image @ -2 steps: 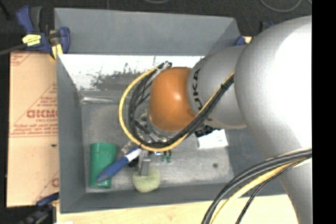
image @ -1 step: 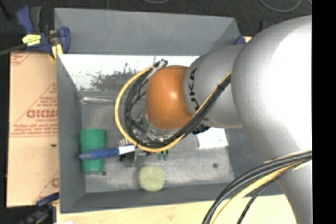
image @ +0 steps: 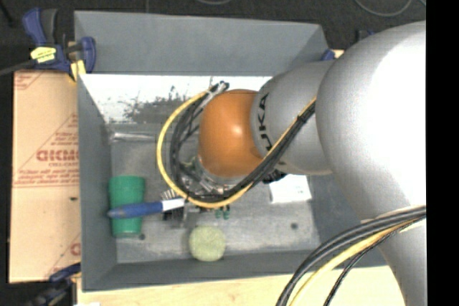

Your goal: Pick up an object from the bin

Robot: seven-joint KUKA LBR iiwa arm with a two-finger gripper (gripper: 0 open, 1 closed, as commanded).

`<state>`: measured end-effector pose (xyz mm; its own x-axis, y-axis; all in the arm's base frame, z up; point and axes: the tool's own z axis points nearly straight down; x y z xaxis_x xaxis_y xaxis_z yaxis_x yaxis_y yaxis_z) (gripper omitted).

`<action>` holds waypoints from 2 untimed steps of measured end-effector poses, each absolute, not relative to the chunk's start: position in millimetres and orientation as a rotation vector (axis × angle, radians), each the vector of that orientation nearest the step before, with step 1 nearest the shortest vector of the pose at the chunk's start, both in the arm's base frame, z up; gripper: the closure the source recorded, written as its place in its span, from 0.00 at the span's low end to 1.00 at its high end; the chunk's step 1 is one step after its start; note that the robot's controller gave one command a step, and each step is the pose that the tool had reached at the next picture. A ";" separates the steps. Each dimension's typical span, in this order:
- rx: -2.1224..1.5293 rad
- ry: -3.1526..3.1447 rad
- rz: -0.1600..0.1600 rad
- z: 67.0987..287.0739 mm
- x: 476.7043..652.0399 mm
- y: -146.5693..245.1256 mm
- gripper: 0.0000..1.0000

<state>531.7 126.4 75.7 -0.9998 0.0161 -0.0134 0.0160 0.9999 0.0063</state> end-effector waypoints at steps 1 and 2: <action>0.026 3.132 0.008 78.3 531.0 126.1 1.00; 0.027 3.143 0.003 90.4 529.2 125.5 1.00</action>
Offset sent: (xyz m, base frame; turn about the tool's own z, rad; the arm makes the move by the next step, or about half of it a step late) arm 0.0002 -0.0001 0.0920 0.0000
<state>529.2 125.5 90.4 -0.9998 0.0174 0.0011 0.0174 0.9998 0.0021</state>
